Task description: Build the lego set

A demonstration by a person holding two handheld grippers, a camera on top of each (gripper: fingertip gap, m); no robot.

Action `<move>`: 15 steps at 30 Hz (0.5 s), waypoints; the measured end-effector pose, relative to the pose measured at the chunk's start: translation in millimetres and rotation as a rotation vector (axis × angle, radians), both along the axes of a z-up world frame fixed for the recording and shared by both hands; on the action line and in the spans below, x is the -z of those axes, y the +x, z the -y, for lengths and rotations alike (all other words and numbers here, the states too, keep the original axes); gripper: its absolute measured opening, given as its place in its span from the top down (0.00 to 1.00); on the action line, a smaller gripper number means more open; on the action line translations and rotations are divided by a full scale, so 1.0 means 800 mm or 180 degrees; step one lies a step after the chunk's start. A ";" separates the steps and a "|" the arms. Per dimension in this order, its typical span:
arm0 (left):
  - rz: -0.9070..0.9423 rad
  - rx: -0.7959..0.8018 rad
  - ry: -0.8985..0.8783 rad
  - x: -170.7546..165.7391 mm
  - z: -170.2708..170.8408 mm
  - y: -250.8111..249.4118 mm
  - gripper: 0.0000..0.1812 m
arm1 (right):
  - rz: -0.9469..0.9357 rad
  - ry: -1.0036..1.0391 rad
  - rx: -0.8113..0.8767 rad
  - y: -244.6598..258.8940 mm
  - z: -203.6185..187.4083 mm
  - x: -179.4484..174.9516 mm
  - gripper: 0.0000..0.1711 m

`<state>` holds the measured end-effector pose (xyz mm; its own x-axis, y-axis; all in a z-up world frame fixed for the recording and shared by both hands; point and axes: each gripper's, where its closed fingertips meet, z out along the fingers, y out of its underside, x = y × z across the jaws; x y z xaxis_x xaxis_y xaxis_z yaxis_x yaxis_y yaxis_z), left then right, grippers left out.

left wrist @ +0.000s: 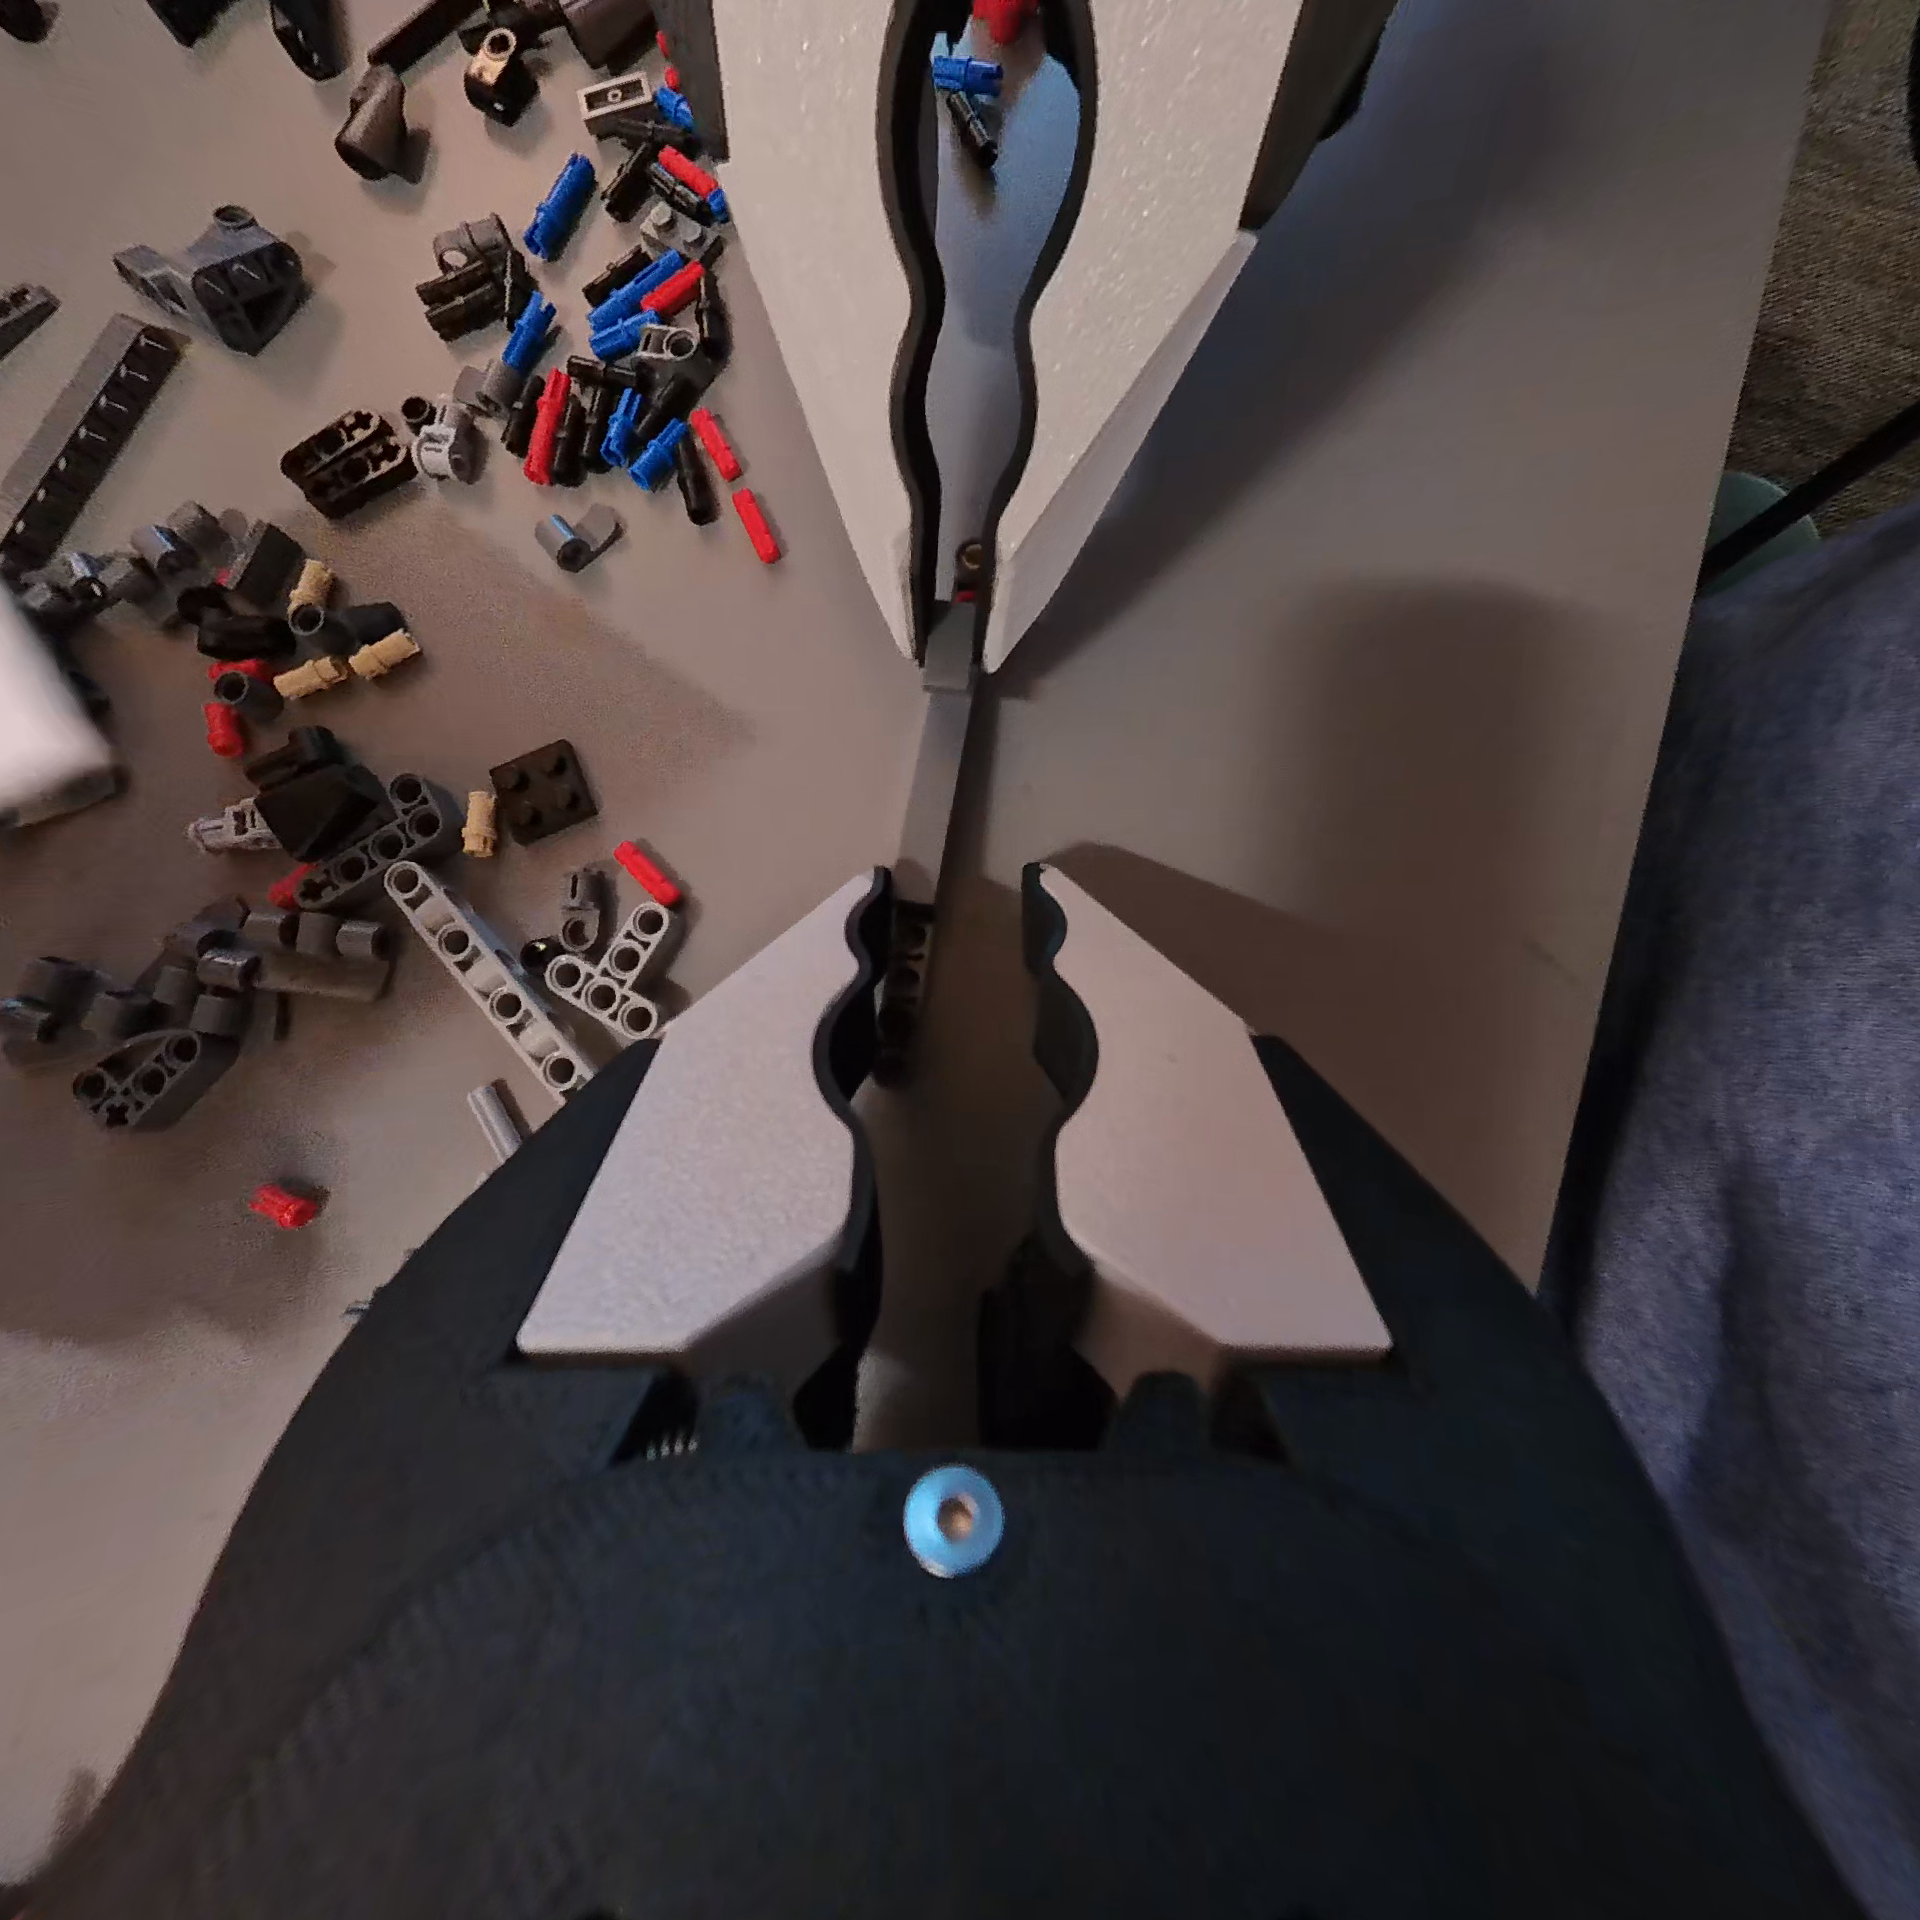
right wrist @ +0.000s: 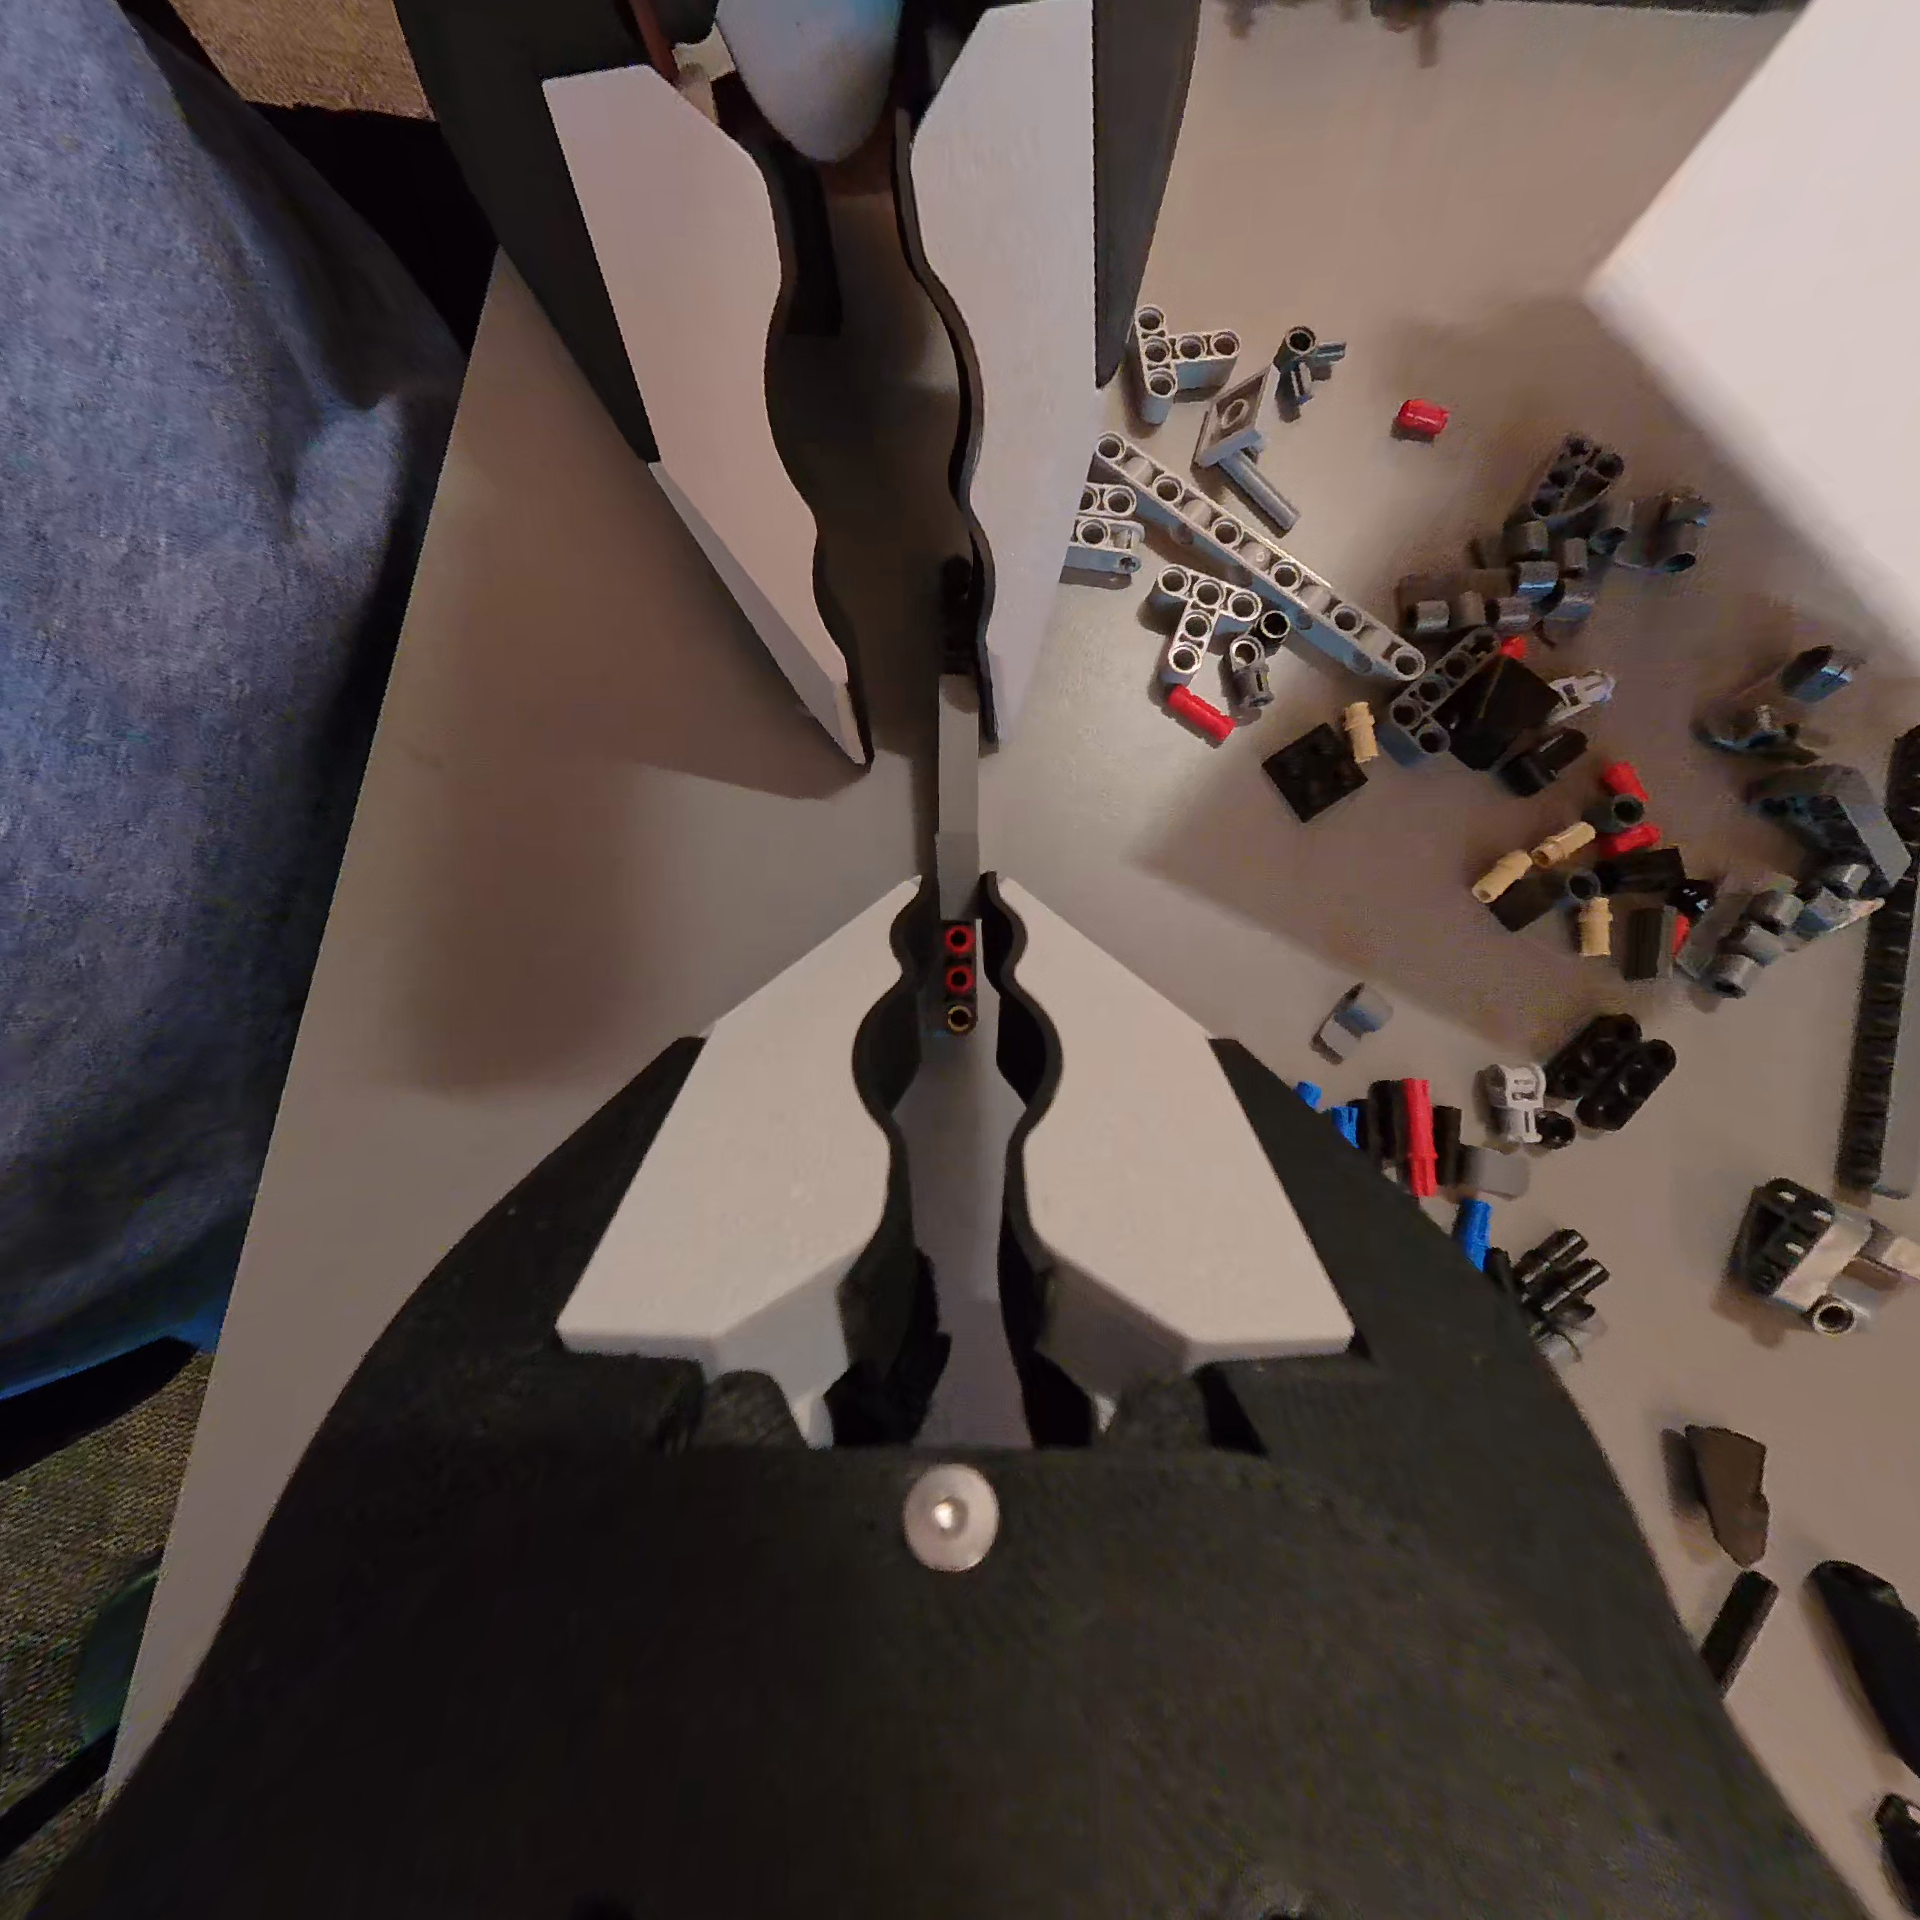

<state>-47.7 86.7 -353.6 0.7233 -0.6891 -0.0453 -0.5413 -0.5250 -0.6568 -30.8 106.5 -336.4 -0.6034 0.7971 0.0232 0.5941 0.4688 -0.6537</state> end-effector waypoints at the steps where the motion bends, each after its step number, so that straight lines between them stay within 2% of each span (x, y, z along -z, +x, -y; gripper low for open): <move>1: 0.0006 -0.0002 0.0003 0.000 0.000 0.000 0.88 | 0.0000 -0.0005 0.0001 0.000 0.000 0.000 0.97; 15: 0.0029 0.0000 0.0032 0.000 0.000 -0.001 0.89 | 0.0127 -0.0072 0.0040 0.004 -0.005 0.000 0.97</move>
<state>-48.8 86.9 -353.7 0.7237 -0.6886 -0.0456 -0.5353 -0.5184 -0.6669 -27.7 110.3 -336.2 -0.5933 0.8047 -0.0187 0.6256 0.4464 -0.6398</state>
